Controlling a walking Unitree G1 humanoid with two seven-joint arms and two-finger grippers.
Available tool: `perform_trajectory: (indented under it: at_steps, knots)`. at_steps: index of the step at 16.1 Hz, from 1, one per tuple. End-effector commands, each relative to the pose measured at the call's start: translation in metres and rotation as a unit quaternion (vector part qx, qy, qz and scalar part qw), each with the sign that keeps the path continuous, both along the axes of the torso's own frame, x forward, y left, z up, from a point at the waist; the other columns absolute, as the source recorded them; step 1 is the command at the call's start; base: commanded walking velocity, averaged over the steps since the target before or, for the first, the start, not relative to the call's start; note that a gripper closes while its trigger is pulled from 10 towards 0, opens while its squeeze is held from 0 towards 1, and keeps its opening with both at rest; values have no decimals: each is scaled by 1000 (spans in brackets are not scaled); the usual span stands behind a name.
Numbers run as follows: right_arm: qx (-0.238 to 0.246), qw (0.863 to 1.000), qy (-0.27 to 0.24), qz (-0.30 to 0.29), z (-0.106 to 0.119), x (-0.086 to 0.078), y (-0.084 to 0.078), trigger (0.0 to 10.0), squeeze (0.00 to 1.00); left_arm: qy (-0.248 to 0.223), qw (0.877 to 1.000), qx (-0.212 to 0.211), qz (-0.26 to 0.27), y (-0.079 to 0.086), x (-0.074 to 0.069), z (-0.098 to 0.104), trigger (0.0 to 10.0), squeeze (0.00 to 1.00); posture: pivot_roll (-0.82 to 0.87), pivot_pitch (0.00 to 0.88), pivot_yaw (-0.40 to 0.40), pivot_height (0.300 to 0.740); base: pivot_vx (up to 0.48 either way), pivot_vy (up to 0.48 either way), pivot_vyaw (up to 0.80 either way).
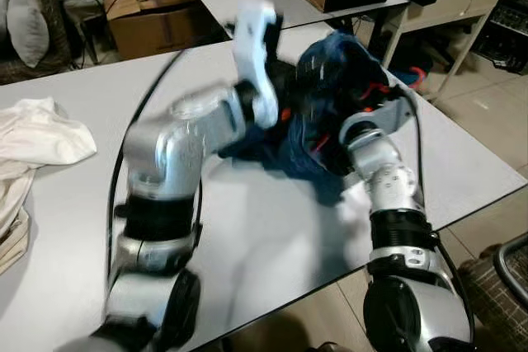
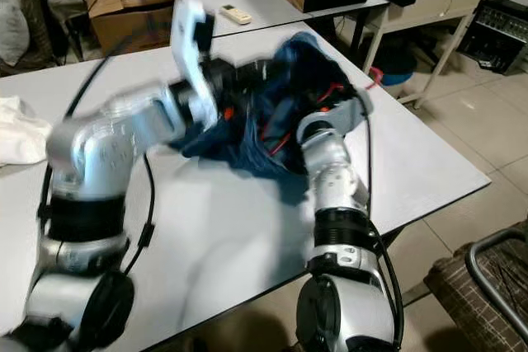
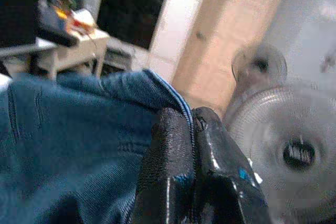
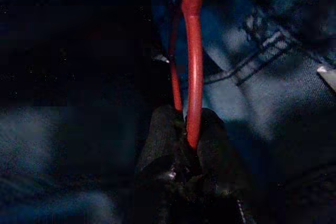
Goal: Hang hanger
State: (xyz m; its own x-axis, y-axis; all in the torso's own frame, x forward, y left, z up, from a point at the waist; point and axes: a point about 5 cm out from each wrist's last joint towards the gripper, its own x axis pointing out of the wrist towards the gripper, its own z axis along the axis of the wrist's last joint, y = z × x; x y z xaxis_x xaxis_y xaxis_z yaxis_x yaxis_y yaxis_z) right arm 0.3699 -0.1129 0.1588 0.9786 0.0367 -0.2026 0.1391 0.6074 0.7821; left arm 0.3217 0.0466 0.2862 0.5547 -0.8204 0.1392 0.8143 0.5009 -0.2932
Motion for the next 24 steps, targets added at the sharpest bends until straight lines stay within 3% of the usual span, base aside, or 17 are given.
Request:
perform_trajectory:
  at_steps: [1,3,5,6,8,10,13,14,17,18,19,20,21,23,24]
  knots:
    - [10,998,51,34,-23,-14,37,10000,0,-17,999,-30,2,-2,1,18,0,0,75,14,25,740,0,0,0]
    - [-17,994,93,57,-40,-26,41,10000,0,-24,995,-86,34,-2,13,48,0,0,69,12,24,740,0,0,0]
    - [-35,988,107,109,-48,-38,44,10000,0,-38,991,-111,68,5,23,68,0,0,64,10,24,740,0,0,0]
    - [-36,984,108,140,-48,-44,45,10000,0,-56,990,-101,84,10,28,74,0,0,60,7,26,740,0,0,0]
    - [-36,982,106,150,-47,-48,45,10000,0,-69,990,-81,98,12,32,75,0,0,58,6,26,740,0,0,0]
    - [-15,981,59,182,-15,-60,37,10000,0,-108,971,72,201,35,61,51,0,0,54,5,30,740,0,0,0]
    - [0,980,8,197,18,-70,28,10000,0,-105,941,187,261,60,81,15,0,0,44,3,31,740,0,0,0]
    - [-5,978,-27,206,40,-78,20,10000,0,-81,914,267,294,83,91,-20,0,0,28,3,40,740,0,0,0]
    - [-1,973,-93,210,81,-92,5,10000,0,-3,872,375,315,125,86,-94,0,0,20,3,39,740,0,0,0]
    - [0,973,-100,209,87,-93,3,10000,0,13,870,384,309,128,83,-107,0,0,19,3,37,740,0,0,0]
    - [4,973,-112,203,97,-93,1,10000,0,38,866,410,285,130,74,-133,0,0,18,4,35,740,0,0,0]
    - [4,973,-116,201,100,-93,1,10000,0,46,865,418,274,129,71,-143,0,0,18,4,35,740,0,0,0]
    - [4,972,-137,189,115,-89,-2,10000,0,70,875,416,236,122,60,-166,0,0,10,7,30,740,0,0,0]
    - [7,972,-150,183,127,-87,-6,10000,0,76,891,400,199,112,52,-182,0,0,10,8,25,740,0,0,0]
    - [13,970,-158,184,135,-86,-10,10000,0,70,913,368,163,99,45,-191,10000,0,5,12,13,740,0,0,0]
